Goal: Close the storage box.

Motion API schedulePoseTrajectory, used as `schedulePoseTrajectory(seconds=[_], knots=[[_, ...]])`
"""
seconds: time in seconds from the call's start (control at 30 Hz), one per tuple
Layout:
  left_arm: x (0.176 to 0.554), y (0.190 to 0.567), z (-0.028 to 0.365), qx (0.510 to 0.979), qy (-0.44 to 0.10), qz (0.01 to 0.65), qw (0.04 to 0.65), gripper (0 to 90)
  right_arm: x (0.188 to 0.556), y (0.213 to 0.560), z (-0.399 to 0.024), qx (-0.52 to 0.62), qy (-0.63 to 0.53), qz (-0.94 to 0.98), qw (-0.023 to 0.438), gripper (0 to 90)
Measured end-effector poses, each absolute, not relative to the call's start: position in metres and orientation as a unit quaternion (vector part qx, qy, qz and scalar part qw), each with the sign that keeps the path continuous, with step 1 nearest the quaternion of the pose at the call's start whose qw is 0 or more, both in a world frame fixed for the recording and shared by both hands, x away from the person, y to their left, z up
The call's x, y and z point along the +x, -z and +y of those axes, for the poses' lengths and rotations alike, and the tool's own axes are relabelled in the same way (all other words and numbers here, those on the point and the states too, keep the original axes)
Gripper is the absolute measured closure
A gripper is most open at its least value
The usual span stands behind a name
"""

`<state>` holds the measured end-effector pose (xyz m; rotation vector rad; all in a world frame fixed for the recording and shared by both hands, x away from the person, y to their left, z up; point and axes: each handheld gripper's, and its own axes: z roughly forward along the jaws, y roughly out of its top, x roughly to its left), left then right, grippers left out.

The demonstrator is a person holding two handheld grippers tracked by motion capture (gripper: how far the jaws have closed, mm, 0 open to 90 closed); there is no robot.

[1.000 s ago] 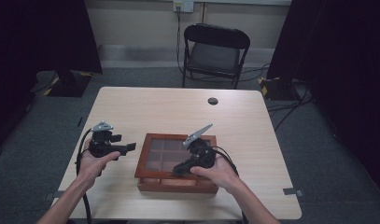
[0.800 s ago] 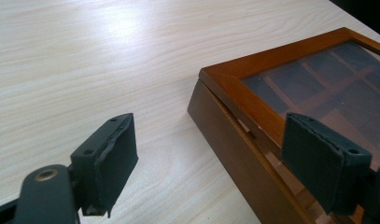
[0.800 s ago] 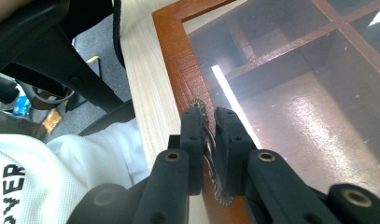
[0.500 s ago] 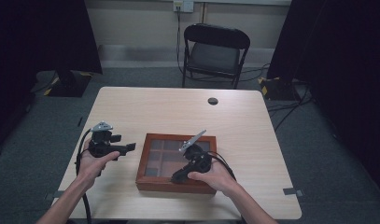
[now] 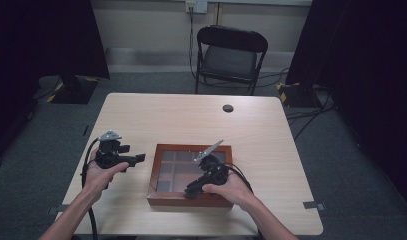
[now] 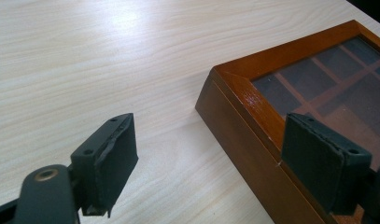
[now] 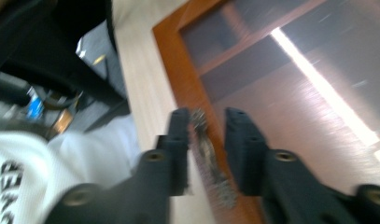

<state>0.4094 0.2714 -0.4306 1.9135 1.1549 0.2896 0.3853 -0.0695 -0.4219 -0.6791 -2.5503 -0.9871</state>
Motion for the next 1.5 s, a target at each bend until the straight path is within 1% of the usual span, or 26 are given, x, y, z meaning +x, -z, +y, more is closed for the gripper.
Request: schedulePoseTrajectory(seconds=[0.07, 0.13, 0.17, 0.23, 0.3, 0.37, 0.4, 0.47, 0.53, 0.57, 0.6, 0.67, 0.7, 0.8, 0.83, 0.93, 1.0, 1.13, 1.17, 1.2, 1.3, 1.37, 1.4, 1.43, 1.5], knots=[[0.41, 0.431, 0.271, 0.767, -0.114, 0.464, 0.428, 18.0, 0.387, 0.416, -0.075, -0.245, 0.36, -0.89, 0.135, 66.3], [0.412, 0.432, 0.273, 0.767, -0.112, 0.468, 0.425, 17.1, 0.387, 0.41, -0.083, -0.251, 0.381, -0.883, 0.11, 60.9], [0.413, 0.432, 0.273, 0.767, -0.112, 0.47, 0.422, 17.1, 0.387, 0.408, -0.088, -0.264, 0.385, -0.879, 0.102, 60.0], [0.414, 0.432, 0.275, 0.766, -0.111, 0.472, 0.421, 17.1, 0.387, 0.404, -0.099, -0.277, 0.398, -0.871, 0.078, 55.3], [0.415, 0.434, 0.277, 0.768, -0.109, 0.476, 0.415, 17.1, 0.388, 0.4, -0.114, -0.303, 0.411, -0.858, 0.056, 51.7], [0.415, 0.435, 0.28, 0.77, -0.11, 0.478, 0.407, 17.1, 0.39, 0.395, -0.13, -0.324, 0.422, -0.846, 0.033, 43.7], [0.415, 0.435, 0.281, 0.771, -0.11, 0.479, 0.405, 17.1, 0.391, 0.392, -0.14, -0.337, 0.426, -0.839, 0.021, 41.6], [0.414, 0.437, 0.285, 0.775, -0.113, 0.479, 0.396, 17.1, 0.39, 0.388, -0.156, -0.346, 0.443, -0.827, -0.002, 43.1], [0.413, 0.442, 0.289, 0.784, -0.114, 0.48, 0.378, 17.1, 0.391, 0.386, -0.171, -0.366, 0.444, -0.818, -0.014, 36.4], [0.412, 0.444, 0.292, 0.784, -0.113, 0.481, 0.375, 17.1, 0.391, 0.387, -0.179, -0.377, 0.444, -0.812, -0.021, 32.6], [0.412, 0.447, 0.294, 0.781, -0.115, 0.488, 0.372, 17.1, 0.391, 0.389, -0.186, -0.388, 0.439, -0.81, -0.029, 31.0], [0.411, 0.451, 0.297, 0.781, -0.114, 0.493, 0.366, 17.1, 0.392, 0.397, -0.203, -0.423, 0.418, -0.802, -0.049, 25.0], [0.411, 0.453, 0.297, 0.784, -0.111, 0.493, 0.36, 17.0, 0.393, 0.403, -0.211, -0.436, 0.41, -0.799, -0.054, 24.2], [0.413, 0.459, 0.299, 0.788, -0.112, 0.496, 0.347, 16.5, 0.394, 0.419, -0.231, -0.479, 0.388, -0.785, -0.068, 18.0], [0.413, 0.461, 0.3, 0.787, -0.111, 0.5, 0.344, 16.5, 0.395, 0.426, -0.24, -0.488, 0.379, -0.783, -0.075, 18.4], [0.415, 0.468, 0.299, 0.798, -0.116, 0.495, 0.324, 16.6, 0.402, 0.438, -0.259, -0.524, 0.36, -0.768, -0.081, 15.2], [0.417, 0.472, 0.299, 0.801, -0.108, 0.495, 0.32, 16.9, 0.407, 0.447, -0.271, -0.554, 0.335, -0.755, -0.102, 15.4], [0.418, 0.479, 0.3, 0.805, -0.114, 0.501, 0.295, 17.0, 0.408, 0.46, -0.283, -0.602, 0.293, -0.731, -0.133, 15.3], [0.418, 0.481, 0.299, 0.805, -0.124, 0.503, 0.29, 17.0, 0.408, 0.462, -0.283, -0.605, 0.288, -0.731, -0.134, 15.3], [0.419, 0.483, 0.3, 0.807, -0.121, 0.502, 0.287, 17.0, 0.407, 0.464, -0.281, -0.604, 0.282, -0.733, -0.133, 15.3], [0.418, 0.485, 0.3, 0.802, -0.147, 0.505, 0.282, 16.3, 0.403, 0.471, -0.273, -0.594, 0.27, -0.744, -0.141, 15.3], [0.416, 0.488, 0.297, 0.804, -0.167, 0.497, 0.28, 15.0, 0.402, 0.474, -0.267, -0.585, 0.262, -0.752, -0.155, 15.2], [0.416, 0.489, 0.297, 0.805, -0.17, 0.494, 0.28, 12.9, 0.402, 0.476, -0.265, -0.586, 0.257, -0.752, -0.159, 15.2], [0.415, 0.49, 0.296, 0.8, -0.177, 0.499, 0.281, 11.8, 0.403, 0.478, -0.263, -0.595, 0.25, -0.747, -0.161, 14.4], [0.415, 0.491, 0.295, 0.796, -0.18, 0.505, 0.283, 9.6, 0.404, 0.482, -0.26, -0.601, 0.236, -0.741, -0.184, 14.2]])
